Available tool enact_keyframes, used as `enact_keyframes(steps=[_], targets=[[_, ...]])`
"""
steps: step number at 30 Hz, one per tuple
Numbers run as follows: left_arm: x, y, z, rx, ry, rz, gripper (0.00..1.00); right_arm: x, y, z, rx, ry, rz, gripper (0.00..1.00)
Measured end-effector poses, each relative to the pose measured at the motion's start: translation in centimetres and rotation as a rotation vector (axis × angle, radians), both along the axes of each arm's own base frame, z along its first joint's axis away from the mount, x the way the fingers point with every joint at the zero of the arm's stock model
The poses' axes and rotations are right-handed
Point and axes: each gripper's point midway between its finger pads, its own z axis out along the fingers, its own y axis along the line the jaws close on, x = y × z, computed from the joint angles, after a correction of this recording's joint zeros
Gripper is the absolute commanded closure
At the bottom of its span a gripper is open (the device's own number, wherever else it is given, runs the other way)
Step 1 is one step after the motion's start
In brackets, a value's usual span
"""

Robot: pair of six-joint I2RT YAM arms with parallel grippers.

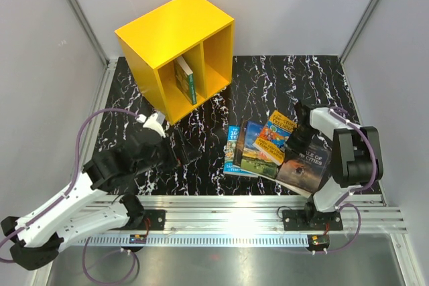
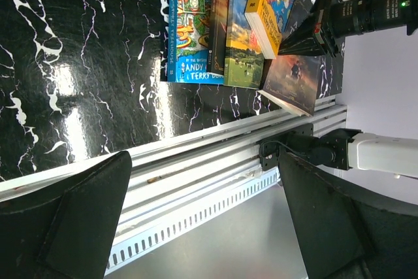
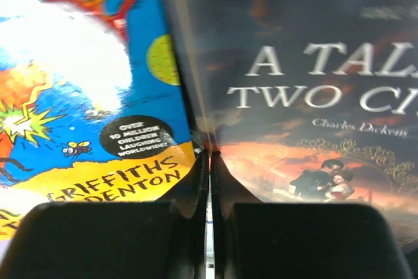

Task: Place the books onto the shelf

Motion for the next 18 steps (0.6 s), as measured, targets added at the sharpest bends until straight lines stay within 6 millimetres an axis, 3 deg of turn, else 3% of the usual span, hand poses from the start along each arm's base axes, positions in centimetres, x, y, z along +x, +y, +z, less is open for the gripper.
enact_keyframes(steps=[3,5,8,10,12,13,14,15,18], targets=[[0.2,-0.1,-0.4,0.011,0.01,0.004,0.01,0.7,1.7,0.2,0.011,-0.014,0.055,1.0],[0.3,-0.3,-0.7,0.025,0.018,0.005,0.01,1.7,4.1,0.4,0.023,-0.044,0.116,1.0],[0.7,-0.7,-1.5,0.051,0.032,0.001,0.01,4.6,10.7,1.5,0.161,-0.172,0.191,1.0],[1.2,-1.3,-1.9,0.065,0.036,-0.004,0.01,6.3,15.1,3.7,0.264,-0.274,0.242,1.0],[1.6,-1.9,-2.3,0.075,0.037,-0.018,0.01,7.2,17.5,6.5,0.322,-0.342,0.272,0.48],[1.8,-2.3,-2.4,0.079,0.035,-0.026,0.01,7.9,17.8,8.1,0.323,-0.383,0.279,0.29],[2.0,-2.8,-2.7,0.085,0.035,-0.039,0.01,8.5,17.7,9.8,0.313,-0.418,0.285,0.15],[2.3,-3.3,-3.0,0.091,0.035,-0.058,0.01,9.1,17.1,11.5,0.284,-0.459,0.288,0.03],[3.1,-6.1,-4.7,0.112,0.063,-0.144,0.01,9.6,13.7,16.1,0.196,-0.571,0.259,0.0]])
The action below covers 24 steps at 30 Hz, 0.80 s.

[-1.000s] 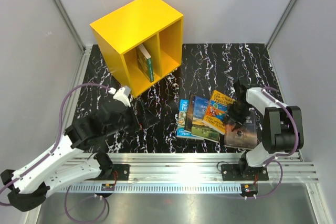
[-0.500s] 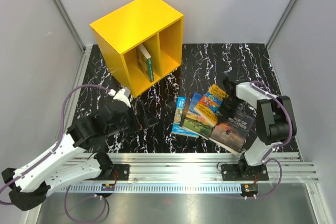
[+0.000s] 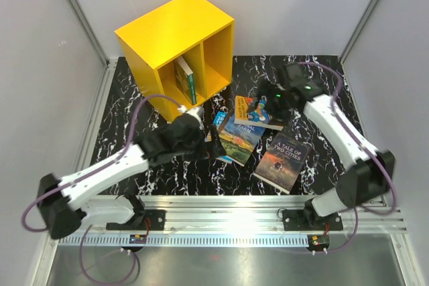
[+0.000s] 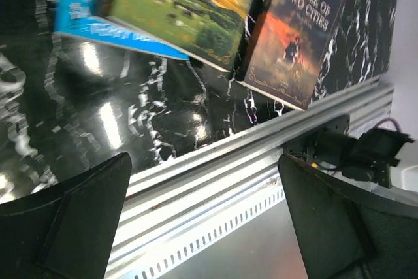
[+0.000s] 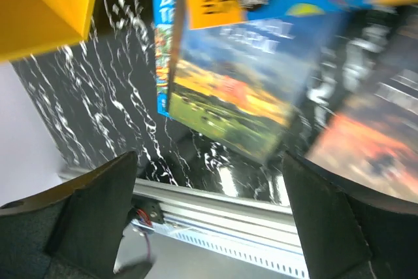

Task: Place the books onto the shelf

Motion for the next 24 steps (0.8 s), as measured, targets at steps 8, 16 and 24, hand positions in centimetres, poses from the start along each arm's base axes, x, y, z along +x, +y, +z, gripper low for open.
enact_keyframes(steps=[8,16,24], targets=[[2.2,-8.8,-4.1,0.014,0.094,-0.22,0.01,-8.4,-14.4,-2.8,-0.064,0.136,-0.449,0.05],[5.1,-15.7,-5.1,-0.039,0.12,-0.328,0.01,-13.7,-14.9,-10.4,-0.127,0.446,-0.544,0.19],[6.7,-18.8,-8.6,-0.016,0.179,-0.366,0.01,-15.1,-15.5,-13.6,-0.173,0.521,-0.591,0.24]])
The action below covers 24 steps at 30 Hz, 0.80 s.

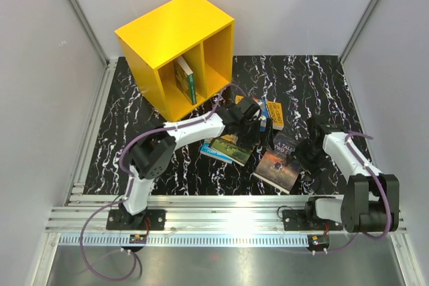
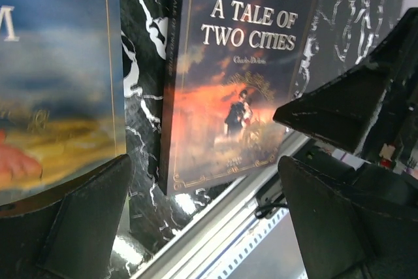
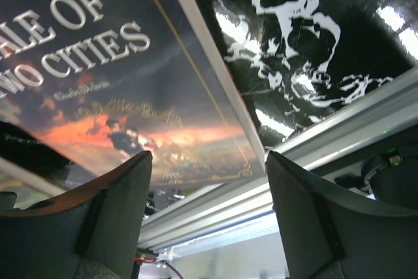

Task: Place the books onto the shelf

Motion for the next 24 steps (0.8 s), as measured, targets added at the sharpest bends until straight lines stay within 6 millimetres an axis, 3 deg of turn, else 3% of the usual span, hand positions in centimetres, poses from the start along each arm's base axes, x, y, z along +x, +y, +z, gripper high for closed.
enact_keyframes(steps=[2,6,10,15,16,19,24], targets=[[0.2,-0.4,-0.8,0.01,0.011,-0.006,0.01,0.0,-0.2,-0.7,-0.009,0.013,0.0,0.26],[0.3,-0.8,-2.0,0.022,0.033,-0.015,0.01,0.0,0.0,-2.5,-0.003,0.023,-0.01,0.45],[0.0,-0.8,-2.7,0.032,0.053,-0.023,0.01,0.1,0.0,-2.5,0.003,0.017,-0.002,0.55],[-0.3,-1.5,-3.8,0.036,0.095,-0.044,0.01,0.1,0.0,-2.5,0.001,0.017,0.015,0.6],[-0.5,-1.8,-4.1,0.037,0.106,-0.048,0.01,0.1,0.0,-2.5,0.001,0.015,0.02,0.75],[-0.9,-2.6,-4.6,0.033,0.132,-0.062,0.01,0.0,-0.1,-2.5,0.0,0.011,0.031,1.0],[-1.7,-3.5,-4.6,0.025,0.141,-0.076,0.01,0.0,-0.1,-2.4,-0.001,-0.015,0.06,1.0]])
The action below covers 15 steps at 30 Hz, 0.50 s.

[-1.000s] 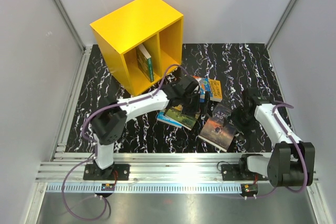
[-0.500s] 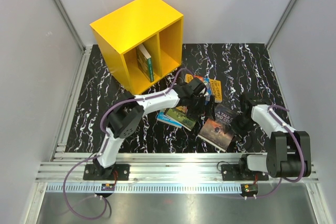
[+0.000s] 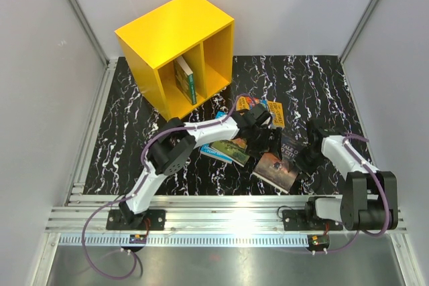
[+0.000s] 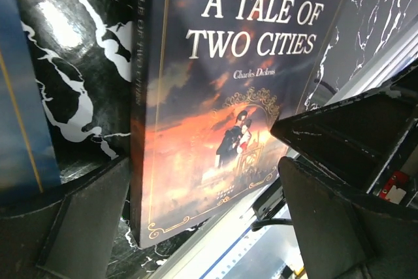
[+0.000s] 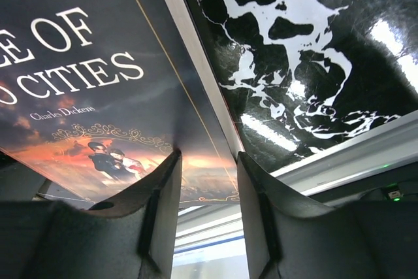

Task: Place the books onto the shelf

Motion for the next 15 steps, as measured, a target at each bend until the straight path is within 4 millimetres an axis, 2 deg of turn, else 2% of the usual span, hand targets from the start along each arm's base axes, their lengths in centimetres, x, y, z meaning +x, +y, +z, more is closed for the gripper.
enact_keyframes(steps=[4,6,7,8,9,10,11,12,15], targets=[[0.1,0.0,0.0,-0.005,0.005,0.012,0.01,0.7,-0.1,0.9,-0.003,-0.07,0.013,1.0],[0.2,0.2,0.1,-0.016,0.006,0.027,0.01,1.8,0.1,2.7,0.006,-0.166,0.014,1.0],[0.2,0.4,0.0,-0.023,0.009,0.037,0.01,2.6,0.1,3.8,0.009,-0.222,0.014,0.86],[0.1,0.4,0.1,-0.027,0.014,0.044,0.01,3.6,0.2,5.1,0.011,-0.282,0.014,0.64],[0.0,0.4,0.1,-0.035,0.022,0.05,0.01,4.6,0.2,6.7,0.013,-0.344,0.015,0.46],[-0.2,0.4,0.1,-0.046,0.032,0.056,0.01,5.5,0.3,8.0,0.016,-0.386,0.015,0.21],[-0.4,0.3,0.1,-0.057,0.043,0.058,0.01,6.5,0.3,9.1,0.02,-0.429,0.018,0.13],[-0.6,0.2,0.2,-0.065,0.05,0.061,0.01,7.4,0.4,9.9,0.019,-0.462,0.026,0.1],[-0.9,-0.1,0.3,-0.078,0.067,0.07,0.01,8.4,0.8,9.7,0.045,-0.472,0.034,0.09]])
